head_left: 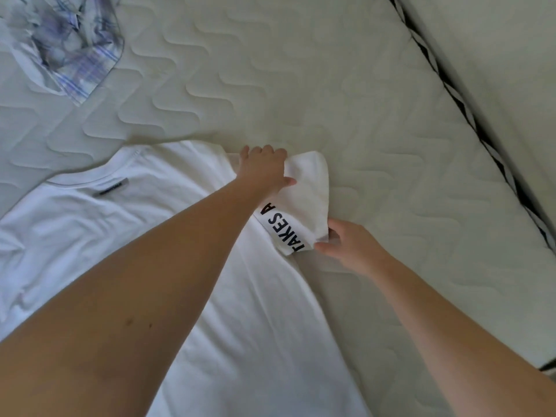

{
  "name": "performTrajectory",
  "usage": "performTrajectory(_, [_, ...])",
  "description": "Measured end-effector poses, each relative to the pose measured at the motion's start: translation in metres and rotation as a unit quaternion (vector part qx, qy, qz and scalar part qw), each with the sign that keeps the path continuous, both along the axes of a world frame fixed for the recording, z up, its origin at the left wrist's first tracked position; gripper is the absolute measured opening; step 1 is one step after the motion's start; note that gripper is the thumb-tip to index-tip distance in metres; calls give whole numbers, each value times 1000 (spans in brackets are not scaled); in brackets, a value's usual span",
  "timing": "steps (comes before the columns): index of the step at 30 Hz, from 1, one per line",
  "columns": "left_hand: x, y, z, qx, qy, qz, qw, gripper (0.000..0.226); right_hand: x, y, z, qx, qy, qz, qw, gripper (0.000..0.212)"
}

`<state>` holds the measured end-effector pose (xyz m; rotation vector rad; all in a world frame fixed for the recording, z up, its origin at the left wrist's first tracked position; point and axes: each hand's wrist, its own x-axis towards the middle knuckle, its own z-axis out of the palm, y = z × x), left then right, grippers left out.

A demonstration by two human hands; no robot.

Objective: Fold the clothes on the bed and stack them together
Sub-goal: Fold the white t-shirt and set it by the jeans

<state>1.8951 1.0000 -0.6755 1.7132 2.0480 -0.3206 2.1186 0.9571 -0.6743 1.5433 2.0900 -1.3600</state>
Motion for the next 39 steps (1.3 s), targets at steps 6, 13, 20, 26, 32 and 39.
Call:
performTrajectory(6, [15, 29, 7, 7, -47, -11, 999, 34, 8, -12, 7, 64, 9, -89, 994, 26])
performTrajectory(13, [29, 24, 12, 61, -165, -80, 981, 33, 15, 5, 16, 77, -39, -237, 968, 34])
performTrajectory(20, [-23, 1, 2, 135, -130, 15, 982, 41, -21, 46, 0, 225, 7, -136, 965, 60])
performTrajectory(26, [-79, -10, -6, 84, 8, 85, 993, 46, -50, 77, -14, 233, -123, 11, 964, 46])
performTrajectory(32, [-98, 7, -4, 122, -5, 84, 989, 10, -49, 108, 0, 273, -21, -48, 961, 17])
performTrajectory(39, [-85, -3, -8, 231, -68, 114, 964, 30, -40, 86, -3, 324, -59, -70, 941, 41])
